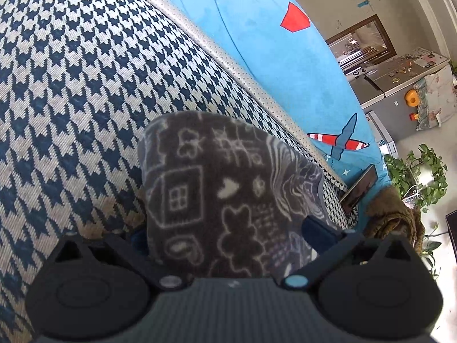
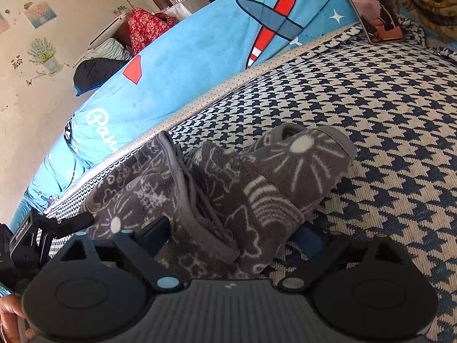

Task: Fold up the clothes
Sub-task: 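Lower the right gripper onto the bundle's folded edge and pinch it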

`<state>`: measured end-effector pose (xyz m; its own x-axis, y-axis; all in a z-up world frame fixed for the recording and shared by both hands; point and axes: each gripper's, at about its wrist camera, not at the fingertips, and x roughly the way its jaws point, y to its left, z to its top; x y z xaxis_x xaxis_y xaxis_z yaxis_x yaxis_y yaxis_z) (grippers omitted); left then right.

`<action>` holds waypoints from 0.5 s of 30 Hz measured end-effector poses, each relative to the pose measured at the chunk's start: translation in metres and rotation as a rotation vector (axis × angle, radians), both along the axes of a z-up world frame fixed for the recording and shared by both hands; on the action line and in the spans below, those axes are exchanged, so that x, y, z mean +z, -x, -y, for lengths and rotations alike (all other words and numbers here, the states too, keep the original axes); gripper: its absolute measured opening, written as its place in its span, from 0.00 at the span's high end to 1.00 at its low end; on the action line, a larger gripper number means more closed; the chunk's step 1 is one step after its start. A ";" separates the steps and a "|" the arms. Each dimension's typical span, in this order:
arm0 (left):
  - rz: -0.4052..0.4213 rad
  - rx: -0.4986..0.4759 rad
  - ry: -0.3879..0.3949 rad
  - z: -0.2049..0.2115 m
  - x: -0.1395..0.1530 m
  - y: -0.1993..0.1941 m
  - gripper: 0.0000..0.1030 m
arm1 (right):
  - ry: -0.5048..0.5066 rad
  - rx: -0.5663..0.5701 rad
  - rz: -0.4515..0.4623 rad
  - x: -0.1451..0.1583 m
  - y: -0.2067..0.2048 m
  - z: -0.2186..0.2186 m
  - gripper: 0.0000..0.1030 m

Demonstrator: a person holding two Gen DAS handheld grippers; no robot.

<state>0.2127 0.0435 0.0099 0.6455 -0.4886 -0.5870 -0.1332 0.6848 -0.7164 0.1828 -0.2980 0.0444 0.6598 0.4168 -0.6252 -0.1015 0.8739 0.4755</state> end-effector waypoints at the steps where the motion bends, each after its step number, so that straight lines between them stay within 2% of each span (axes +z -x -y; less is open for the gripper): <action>1: 0.005 -0.004 -0.011 0.002 0.000 -0.001 0.00 | 0.006 0.006 0.004 0.000 -0.001 -0.003 0.13; 4: 0.017 -0.008 -0.035 0.009 0.001 -0.004 0.00 | 0.034 0.014 0.022 -0.002 -0.003 -0.012 0.17; 6: 0.024 -0.008 -0.044 0.011 0.002 -0.005 0.00 | 0.030 0.024 0.026 -0.002 -0.005 -0.016 0.33; 10: 0.036 -0.002 -0.070 0.018 0.004 -0.004 0.01 | 0.029 0.020 0.028 -0.002 -0.006 -0.019 0.42; 15: 0.056 -0.004 -0.160 0.023 0.013 0.004 0.14 | 0.075 0.027 0.059 0.003 -0.001 -0.027 0.55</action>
<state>0.2085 0.0201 0.0229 0.6777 -0.3946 -0.6205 -0.0931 0.7910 -0.6047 0.1839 -0.2712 0.0479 0.6854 0.3886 -0.6158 -0.1515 0.9033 0.4013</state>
